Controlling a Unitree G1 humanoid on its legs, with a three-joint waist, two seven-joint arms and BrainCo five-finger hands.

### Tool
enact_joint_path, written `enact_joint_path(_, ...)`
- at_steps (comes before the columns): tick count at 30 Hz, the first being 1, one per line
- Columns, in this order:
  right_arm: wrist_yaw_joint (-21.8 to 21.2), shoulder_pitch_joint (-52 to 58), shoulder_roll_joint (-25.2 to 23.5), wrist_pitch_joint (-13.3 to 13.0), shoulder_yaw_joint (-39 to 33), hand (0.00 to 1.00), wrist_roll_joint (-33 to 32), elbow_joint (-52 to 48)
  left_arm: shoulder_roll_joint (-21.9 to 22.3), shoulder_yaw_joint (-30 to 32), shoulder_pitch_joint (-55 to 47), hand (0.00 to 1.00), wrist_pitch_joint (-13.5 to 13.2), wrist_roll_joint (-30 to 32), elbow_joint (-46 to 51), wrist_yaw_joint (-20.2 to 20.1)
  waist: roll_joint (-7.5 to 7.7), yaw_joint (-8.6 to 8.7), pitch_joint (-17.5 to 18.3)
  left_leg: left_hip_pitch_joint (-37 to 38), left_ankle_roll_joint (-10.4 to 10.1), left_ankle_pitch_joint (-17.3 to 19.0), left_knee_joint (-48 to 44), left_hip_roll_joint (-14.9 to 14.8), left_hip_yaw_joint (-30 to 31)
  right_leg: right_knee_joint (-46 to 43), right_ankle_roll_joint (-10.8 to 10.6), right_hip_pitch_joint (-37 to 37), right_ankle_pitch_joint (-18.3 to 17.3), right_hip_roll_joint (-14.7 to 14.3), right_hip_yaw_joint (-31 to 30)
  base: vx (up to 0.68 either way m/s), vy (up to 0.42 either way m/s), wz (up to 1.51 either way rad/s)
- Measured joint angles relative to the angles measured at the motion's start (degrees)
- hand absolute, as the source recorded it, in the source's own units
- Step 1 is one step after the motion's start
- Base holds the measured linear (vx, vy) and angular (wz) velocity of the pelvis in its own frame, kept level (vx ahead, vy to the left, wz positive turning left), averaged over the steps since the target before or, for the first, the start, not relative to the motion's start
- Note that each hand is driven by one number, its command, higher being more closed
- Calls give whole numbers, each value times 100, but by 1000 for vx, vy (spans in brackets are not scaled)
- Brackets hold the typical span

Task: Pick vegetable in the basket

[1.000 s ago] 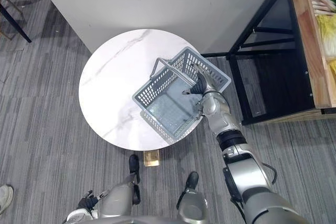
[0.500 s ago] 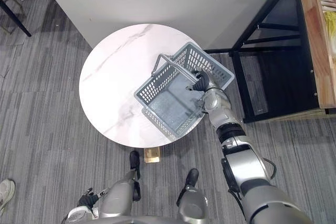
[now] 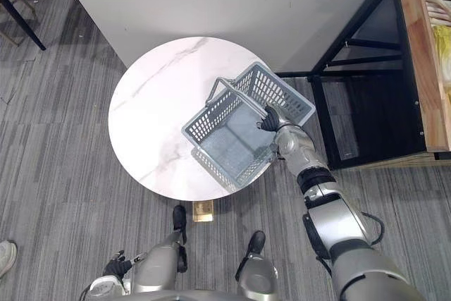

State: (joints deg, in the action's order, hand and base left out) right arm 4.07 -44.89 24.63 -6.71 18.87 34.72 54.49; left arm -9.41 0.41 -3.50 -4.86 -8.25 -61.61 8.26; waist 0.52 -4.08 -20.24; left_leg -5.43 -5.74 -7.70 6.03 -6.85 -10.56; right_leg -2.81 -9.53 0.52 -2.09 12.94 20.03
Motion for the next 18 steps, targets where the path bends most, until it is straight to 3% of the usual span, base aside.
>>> enact_joint_path(5,-340,223,354,-46,647,100,285,-626,-57,-2,-1,0,12,62,1,-63,44,2,23,82,-17,16,0,-5,-18,16,1,-73,-2,-6,-41,5,-1,-1)
enact_joint_path(9,-600,592,609,-179,955,100,525,-1374,-168,11,-11,0,57,145,-6,-172,167,-5,105,180,-17,16,-1,-10,-127,6,0,-87,0,-1,-173,3,0,-13)
enact_joint_path(13,-684,960,1044,-250,1108,100,525,-2212,-201,135,-23,0,128,290,-11,-228,307,60,315,246,-17,16,-1,-20,-170,-13,-2,-95,3,-1,-238,-5,-3,-9)
enact_joint_path(18,-687,1207,1305,-285,1091,100,450,-2760,-192,232,-117,0,167,469,-210,-242,347,159,708,310,-31,27,0,-49,-284,-15,-20,-74,17,-23,-384,-37,1,-13)
